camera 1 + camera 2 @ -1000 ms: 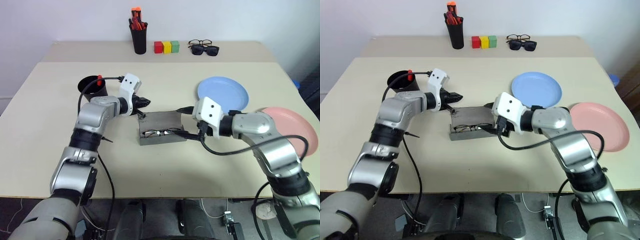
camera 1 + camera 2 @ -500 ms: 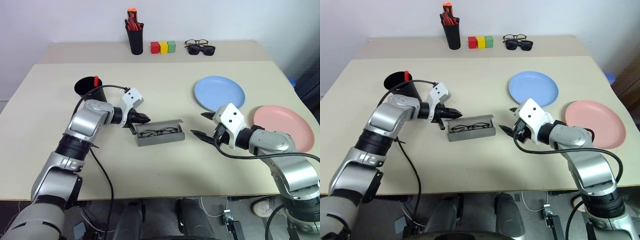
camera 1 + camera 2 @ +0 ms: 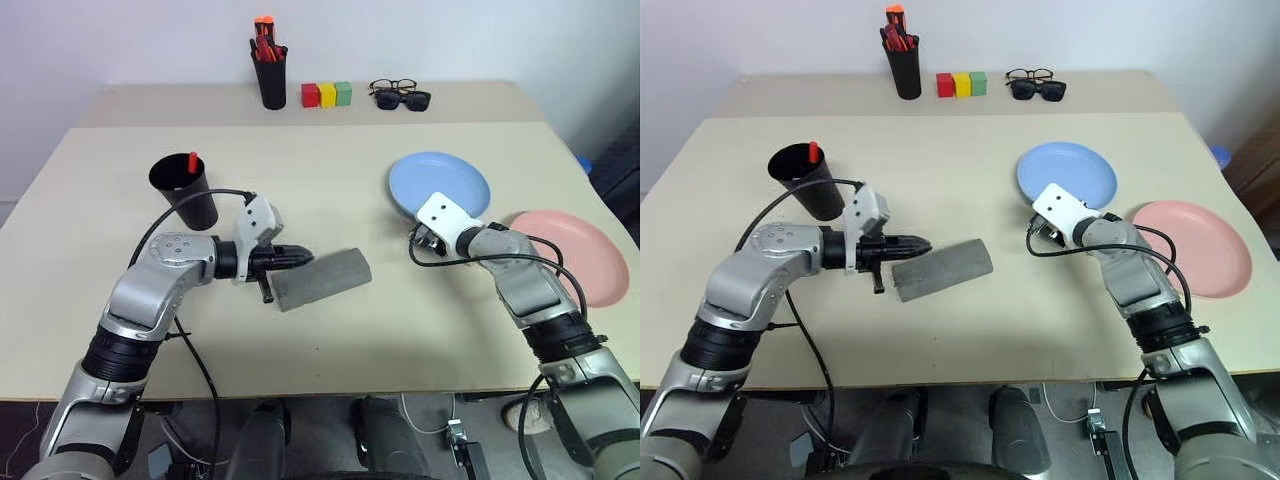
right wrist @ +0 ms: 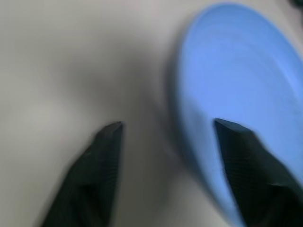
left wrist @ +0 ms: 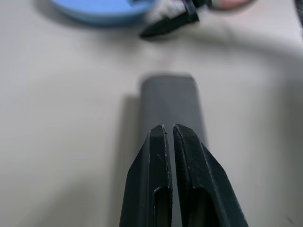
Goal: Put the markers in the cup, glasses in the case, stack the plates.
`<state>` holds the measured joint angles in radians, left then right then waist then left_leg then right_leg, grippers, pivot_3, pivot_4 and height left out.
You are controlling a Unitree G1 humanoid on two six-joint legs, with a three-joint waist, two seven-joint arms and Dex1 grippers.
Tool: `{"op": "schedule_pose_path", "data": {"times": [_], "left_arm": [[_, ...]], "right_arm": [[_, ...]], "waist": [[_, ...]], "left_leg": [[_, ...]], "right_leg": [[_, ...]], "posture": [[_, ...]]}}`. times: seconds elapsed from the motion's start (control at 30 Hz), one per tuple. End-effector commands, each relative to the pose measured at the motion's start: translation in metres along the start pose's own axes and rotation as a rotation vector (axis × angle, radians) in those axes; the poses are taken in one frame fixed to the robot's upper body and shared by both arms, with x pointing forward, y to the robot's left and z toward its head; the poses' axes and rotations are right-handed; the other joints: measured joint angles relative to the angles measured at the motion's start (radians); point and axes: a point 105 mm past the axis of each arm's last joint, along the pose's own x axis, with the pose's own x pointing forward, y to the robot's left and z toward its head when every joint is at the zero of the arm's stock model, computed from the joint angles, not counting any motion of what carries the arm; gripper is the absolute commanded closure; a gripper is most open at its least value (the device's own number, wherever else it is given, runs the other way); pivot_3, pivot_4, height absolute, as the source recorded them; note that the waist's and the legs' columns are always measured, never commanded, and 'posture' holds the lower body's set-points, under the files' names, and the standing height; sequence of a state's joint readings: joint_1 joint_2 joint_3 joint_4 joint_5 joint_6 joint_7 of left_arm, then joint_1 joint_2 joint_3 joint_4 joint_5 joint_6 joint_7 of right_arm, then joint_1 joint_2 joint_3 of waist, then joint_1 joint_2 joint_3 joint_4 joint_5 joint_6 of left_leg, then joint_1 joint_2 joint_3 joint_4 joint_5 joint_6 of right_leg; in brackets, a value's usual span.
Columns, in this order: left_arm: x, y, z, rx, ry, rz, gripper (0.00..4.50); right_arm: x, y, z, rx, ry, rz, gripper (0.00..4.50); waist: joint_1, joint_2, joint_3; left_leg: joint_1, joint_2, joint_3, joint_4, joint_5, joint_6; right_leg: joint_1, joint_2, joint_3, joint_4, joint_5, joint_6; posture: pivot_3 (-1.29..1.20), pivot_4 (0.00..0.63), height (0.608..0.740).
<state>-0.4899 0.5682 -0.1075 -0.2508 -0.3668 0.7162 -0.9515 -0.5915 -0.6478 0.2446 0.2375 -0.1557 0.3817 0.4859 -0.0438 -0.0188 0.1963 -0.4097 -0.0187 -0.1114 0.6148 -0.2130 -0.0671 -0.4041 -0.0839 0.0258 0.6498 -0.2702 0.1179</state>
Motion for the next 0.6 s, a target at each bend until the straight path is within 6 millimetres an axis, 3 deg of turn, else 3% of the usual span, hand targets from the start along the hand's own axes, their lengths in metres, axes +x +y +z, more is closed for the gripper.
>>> {"op": "schedule_pose_path", "data": {"times": [0.03,0.1,0.13,0.23,0.33,0.5,0.6], "left_arm": [[-0.005,-0.006,0.012,0.004,-0.083,0.037,4.31],[-0.004,-0.007,0.013,-0.034,-0.112,0.050,4.31],[-0.004,-0.007,0.013,-0.044,-0.122,0.055,4.31],[-0.002,-0.007,0.015,-0.087,-0.161,0.059,4.31],[0.001,-0.003,0.019,-0.108,-0.200,0.068,4.31],[0.009,0.002,0.019,-0.132,-0.211,0.044,4.31],[0.018,0.003,0.019,-0.124,-0.208,0.014,4.31]], "right_arm": [[0.001,-0.012,0.007,-0.008,-0.039,-0.072,3.40],[-0.002,-0.015,0.008,-0.041,-0.050,-0.095,4.43],[-0.004,-0.017,0.009,-0.054,-0.059,-0.104,4.48],[-0.025,-0.035,0.018,-0.090,-0.088,-0.194,4.48],[-0.061,-0.052,0.017,-0.131,-0.066,-0.261,4.48],[-0.119,-0.056,-0.010,-0.101,0.072,-0.251,4.48],[-0.133,-0.045,-0.022,-0.043,0.107,-0.211,3.49]], "waist": [[0.000,0.000,0.000],[0.001,0.000,0.000],[0.002,0.000,0.000],[0.008,0.000,0.000],[0.019,0.001,0.000],[0.033,0.001,0.000],[0.029,0.000,-0.001]], "left_leg": [[0.000,0.000,0.000,0.000,0.000,0.000],[0.000,0.000,0.000,0.000,0.000,0.000],[0.000,0.000,0.000,0.000,0.000,0.000],[0.000,0.000,0.000,0.001,0.000,0.000],[0.000,0.000,0.000,0.000,0.000,0.000],[0.000,0.000,0.000,0.001,0.000,0.000],[0.000,0.000,-0.001,0.001,0.000,0.000]], "right_leg": [[0.000,0.000,0.000,0.000,0.000,0.000],[0.000,0.000,0.000,0.000,0.000,0.000],[0.000,0.000,0.000,0.000,0.000,0.000],[0.001,0.000,0.000,0.000,0.000,0.000],[0.000,0.000,0.000,0.000,0.000,0.000],[0.001,0.000,0.000,-0.001,0.000,0.000],[0.003,0.000,-0.001,-0.002,0.000,0.000]], "posture": [[0.00,0.150,0.740],[0.00,0.150,0.740],[0.00,0.150,0.740],[0.00,0.150,0.740],[0.00,0.150,0.740],[0.00,0.150,0.740],[0.00,0.150,0.740]]}}
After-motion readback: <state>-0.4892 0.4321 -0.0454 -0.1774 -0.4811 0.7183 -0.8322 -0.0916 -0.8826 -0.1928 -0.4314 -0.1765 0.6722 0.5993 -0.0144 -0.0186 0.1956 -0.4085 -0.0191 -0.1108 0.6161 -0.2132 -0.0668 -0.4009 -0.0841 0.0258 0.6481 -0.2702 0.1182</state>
